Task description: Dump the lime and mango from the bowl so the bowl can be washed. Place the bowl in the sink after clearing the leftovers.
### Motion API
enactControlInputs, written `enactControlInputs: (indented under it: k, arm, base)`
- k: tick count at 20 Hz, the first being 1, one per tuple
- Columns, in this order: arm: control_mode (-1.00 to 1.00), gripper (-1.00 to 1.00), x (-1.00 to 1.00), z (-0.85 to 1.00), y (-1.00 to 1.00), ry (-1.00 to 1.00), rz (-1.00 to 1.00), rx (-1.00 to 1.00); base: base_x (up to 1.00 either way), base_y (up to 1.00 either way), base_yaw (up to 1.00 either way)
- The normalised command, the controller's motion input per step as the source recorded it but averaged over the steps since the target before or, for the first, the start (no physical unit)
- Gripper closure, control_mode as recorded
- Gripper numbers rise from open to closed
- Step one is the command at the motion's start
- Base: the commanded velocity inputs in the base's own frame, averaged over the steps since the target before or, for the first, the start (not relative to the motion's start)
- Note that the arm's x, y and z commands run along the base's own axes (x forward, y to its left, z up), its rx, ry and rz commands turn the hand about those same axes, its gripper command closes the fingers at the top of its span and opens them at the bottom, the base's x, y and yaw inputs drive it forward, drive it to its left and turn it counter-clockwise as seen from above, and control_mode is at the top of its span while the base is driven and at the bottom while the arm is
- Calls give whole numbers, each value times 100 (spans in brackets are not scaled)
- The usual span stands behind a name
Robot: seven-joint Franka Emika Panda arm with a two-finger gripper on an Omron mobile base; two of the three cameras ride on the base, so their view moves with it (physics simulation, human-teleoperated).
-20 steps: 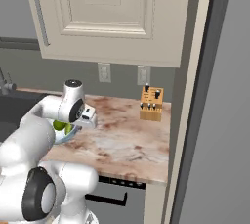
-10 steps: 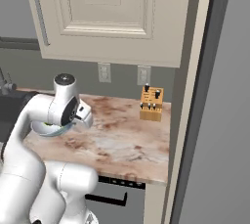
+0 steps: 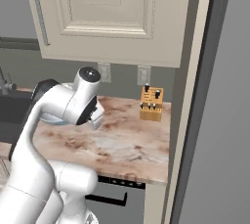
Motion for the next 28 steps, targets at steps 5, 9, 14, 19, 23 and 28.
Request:
enactControlInputs:
  k: [5,9,14,19,23,28]
  arm:
    - [-100,100,-1,1,-3,0,0,1]
    - [100,100,-31,-1,0,0,0,0]
    - [100,100,0,0,0,0,0,0]
    - [100,100,0,0,0,0,0,0]
    - [100,100,0,0,0,0,0,0]
    - [100,100,0,0,0,0,0,0]
  base:
    - [0,0,0]
    - [-20,0,0]
    - [-73,36,0]
    - [-29,94,0]
    - [-1,100,0]
    - [0,100,0]
